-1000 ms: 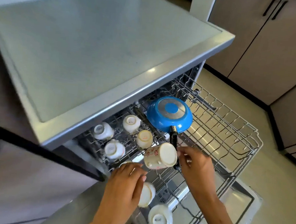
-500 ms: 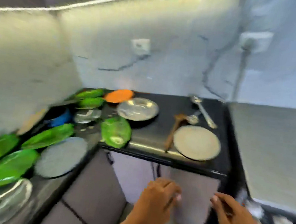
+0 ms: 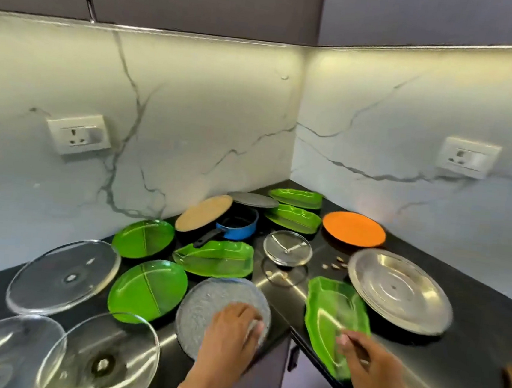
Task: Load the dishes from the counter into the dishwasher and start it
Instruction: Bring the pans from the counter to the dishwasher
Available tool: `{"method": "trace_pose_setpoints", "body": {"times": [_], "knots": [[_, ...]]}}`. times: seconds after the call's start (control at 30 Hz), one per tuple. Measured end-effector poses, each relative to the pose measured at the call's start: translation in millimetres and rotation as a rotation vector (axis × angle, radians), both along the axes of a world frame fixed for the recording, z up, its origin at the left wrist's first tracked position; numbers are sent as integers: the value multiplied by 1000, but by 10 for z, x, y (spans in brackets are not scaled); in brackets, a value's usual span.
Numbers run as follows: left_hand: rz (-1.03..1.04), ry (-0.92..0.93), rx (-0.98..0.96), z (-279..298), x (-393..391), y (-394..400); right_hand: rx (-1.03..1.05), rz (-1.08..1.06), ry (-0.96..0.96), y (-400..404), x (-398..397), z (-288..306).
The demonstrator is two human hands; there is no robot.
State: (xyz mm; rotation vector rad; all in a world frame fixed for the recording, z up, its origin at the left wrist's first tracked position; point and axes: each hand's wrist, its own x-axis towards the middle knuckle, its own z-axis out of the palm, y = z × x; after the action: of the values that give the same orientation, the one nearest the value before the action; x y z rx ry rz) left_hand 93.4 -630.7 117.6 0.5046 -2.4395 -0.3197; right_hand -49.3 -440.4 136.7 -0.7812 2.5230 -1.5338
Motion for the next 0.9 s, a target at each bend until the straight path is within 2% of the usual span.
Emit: {"method": "trace_pose_setpoints", "body": {"times": [0.17,0.3,0.4,0.53,0.67,0.9], "knots": [[282,-109,-8,73,-599,-1397,23,120,72,-1216,-468,66],[544,-536,64,32,-974,-2224,48,184,65,-1771,-686,11],[510,-651,193,-62,-1180,-2605,67,229,36,-1963,-789,-41],[471,-691,355,-153,-1317,-2884,98,244,-24,-1990,-901,-51],[460,-583,503,-181,-1418,-2925,95,199,-77,-1914,-1015,-46],[446,-467,529,-60,-1432,-2788,120,161,-90,-1753,-1061,-43]]}}
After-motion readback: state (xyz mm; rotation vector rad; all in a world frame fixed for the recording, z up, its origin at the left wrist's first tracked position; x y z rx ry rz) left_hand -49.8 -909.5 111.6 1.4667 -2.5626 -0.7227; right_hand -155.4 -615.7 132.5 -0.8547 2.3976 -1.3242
